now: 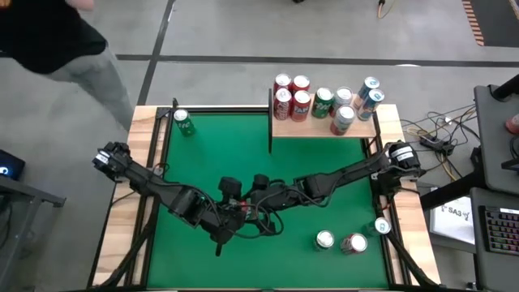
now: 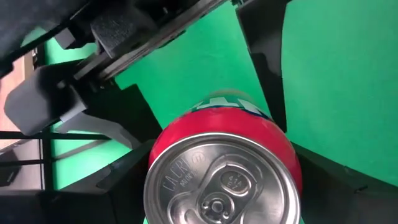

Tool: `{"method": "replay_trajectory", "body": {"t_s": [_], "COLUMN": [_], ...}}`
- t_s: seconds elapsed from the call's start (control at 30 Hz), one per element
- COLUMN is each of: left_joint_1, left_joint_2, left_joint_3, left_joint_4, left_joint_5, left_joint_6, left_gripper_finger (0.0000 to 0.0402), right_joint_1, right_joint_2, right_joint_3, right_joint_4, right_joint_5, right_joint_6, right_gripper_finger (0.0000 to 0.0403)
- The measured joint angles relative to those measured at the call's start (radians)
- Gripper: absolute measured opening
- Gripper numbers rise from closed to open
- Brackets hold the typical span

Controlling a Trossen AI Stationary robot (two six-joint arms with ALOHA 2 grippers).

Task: Place canned beverage on shelf
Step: Put the red soda can on the shelf aligned with the other red soda cans

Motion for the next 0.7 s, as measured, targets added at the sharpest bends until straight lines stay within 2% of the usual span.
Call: {"method": "replay_trajectory", "body": {"t_s": [0.13, 0.23, 0.4, 0.6, 0.7], "left_joint_1": [0.000, 0.001, -0.001, 0.001, 0.001], "left_joint_2": [0.000, 0.000, -0.003, -0.040, -0.084], "left_joint_3": [0.015, 0.025, 0.034, 0.032, 0.032], "left_joint_4": [-0.002, -0.010, 0.002, -0.001, -0.002], "left_joint_5": [-0.003, 0.001, -0.018, -0.090, -0.106], "left_joint_6": [0.017, 0.024, 0.069, 0.143, 0.157], "left_gripper_finger": [0.0292, 0.0321, 0.0370, 0.0367, 0.0360], "right_joint_1": [-0.011, -0.015, -0.020, -0.036, -0.041], "right_joint_2": [-0.002, -0.003, -0.004, -0.047, -0.083], "right_joint_3": [0.000, 0.000, -0.002, -0.004, -0.029], "right_joint_4": [0.015, 0.016, -0.004, -0.083, -0.124], "right_joint_5": [-0.004, -0.007, 0.016, 0.088, 0.178], "right_joint_6": [0.019, 0.020, 0.050, 0.059, 0.064], "right_gripper_finger": [0.0326, 0.0289, 0.0288, 0.0288, 0.0288]}}
